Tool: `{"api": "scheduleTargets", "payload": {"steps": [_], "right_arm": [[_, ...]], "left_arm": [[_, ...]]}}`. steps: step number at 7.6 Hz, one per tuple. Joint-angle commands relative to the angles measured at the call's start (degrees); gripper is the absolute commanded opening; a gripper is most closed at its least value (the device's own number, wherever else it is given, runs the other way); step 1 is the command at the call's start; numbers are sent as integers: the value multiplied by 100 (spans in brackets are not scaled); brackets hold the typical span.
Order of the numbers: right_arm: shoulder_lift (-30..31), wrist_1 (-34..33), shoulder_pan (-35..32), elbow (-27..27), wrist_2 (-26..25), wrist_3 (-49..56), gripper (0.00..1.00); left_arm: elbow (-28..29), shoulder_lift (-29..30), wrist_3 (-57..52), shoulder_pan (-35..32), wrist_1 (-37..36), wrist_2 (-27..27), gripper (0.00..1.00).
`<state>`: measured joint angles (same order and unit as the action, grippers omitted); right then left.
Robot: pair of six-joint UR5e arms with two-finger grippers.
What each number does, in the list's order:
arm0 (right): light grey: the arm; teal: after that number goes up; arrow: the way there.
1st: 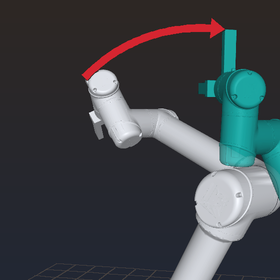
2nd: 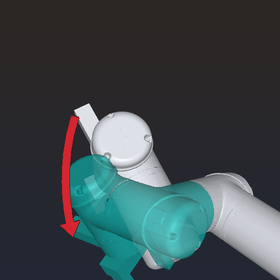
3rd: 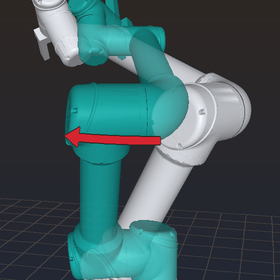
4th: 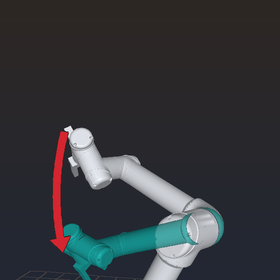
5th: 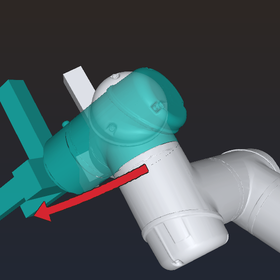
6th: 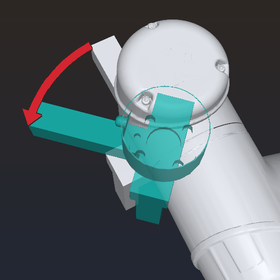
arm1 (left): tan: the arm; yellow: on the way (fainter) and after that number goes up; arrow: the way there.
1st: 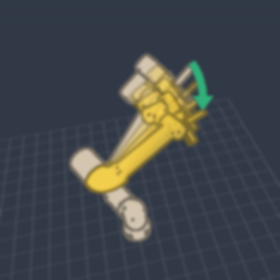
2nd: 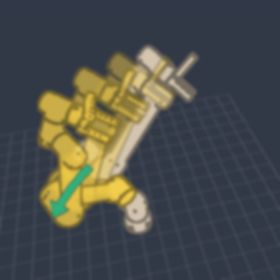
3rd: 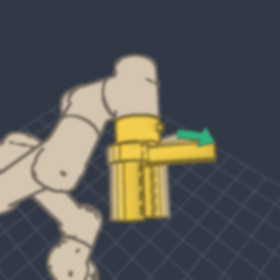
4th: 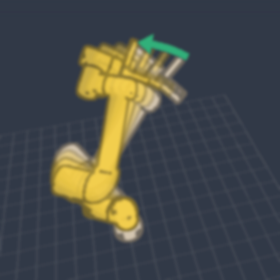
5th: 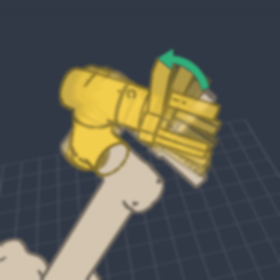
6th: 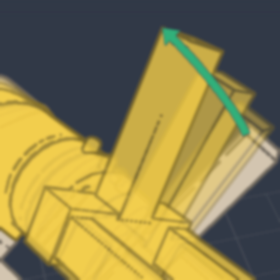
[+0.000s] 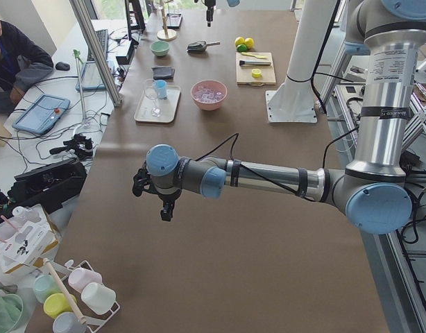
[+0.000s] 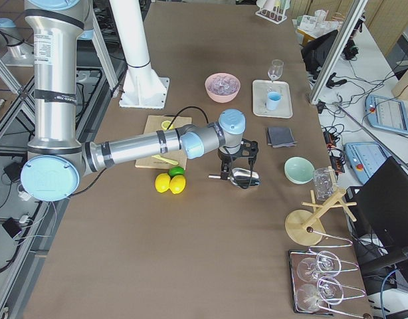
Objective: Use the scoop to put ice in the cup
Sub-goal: 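Reach the right gripper toward the steel scoop handle while the left arm rises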
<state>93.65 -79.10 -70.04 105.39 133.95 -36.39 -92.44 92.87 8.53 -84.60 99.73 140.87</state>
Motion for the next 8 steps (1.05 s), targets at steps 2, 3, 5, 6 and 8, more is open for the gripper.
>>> {"api": "scheduleTargets", "payload": {"steps": [2, 3, 5, 6, 8], "right_arm": [[-14, 1280, 761, -965, -291, 730, 100], [-22, 1301, 981, -959, -308, 747, 100], [-66, 1284, 1141, -950, -326, 748, 100], [-75, 1266, 1185, -993, -335, 748, 100], [-180, 1231, 1273, -1116, -335, 739, 100]], "left_arm": [[-99, -50, 8, 810, 1265, 11, 98], [-142, -6, 8, 1205, 1442, -16, 98], [-501, 108, 8, 2215, 1479, -417, 98], [-625, 291, 8, 2881, 1479, -742, 98], [-626, 748, -9, 3964, 1601, -1384, 98]]}}
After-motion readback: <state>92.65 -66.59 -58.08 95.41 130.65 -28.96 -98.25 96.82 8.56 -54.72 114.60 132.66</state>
